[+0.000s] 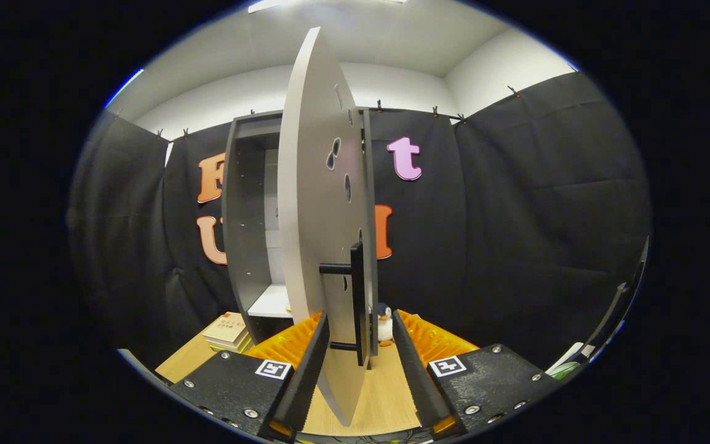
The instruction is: Open the shoe cabinet door, grab the shoes and put them into the shoe cabinet, then close the shoe cabinet door.
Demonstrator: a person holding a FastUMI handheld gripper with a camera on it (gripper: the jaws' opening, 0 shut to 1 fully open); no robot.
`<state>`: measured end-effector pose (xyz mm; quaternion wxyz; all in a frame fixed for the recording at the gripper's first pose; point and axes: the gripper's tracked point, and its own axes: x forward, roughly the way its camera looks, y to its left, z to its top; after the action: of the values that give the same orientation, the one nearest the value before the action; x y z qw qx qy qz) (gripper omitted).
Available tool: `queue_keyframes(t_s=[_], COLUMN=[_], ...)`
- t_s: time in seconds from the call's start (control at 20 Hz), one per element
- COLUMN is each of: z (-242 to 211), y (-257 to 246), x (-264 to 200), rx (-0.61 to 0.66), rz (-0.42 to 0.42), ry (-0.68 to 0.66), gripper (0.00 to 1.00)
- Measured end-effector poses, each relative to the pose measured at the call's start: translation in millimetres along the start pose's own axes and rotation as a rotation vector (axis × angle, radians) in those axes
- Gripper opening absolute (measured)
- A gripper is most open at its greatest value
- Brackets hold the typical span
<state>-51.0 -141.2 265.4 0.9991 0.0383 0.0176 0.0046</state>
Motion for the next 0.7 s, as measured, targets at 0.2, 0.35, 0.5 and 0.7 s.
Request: queue_keyframes(t_s=[0.2,0.35,0.5,0.7], z=[-1,-2,-2,-7], y=[27,46,65,97], x=[12,23,28,46], rx=[0.011,0.016,0.014,0.009], rz=[0.074,0.113,0.162,0.227], ry=[-0.003,-0.003,0.001,0.016], gripper=[0.67,0.67,0.67,0.68])
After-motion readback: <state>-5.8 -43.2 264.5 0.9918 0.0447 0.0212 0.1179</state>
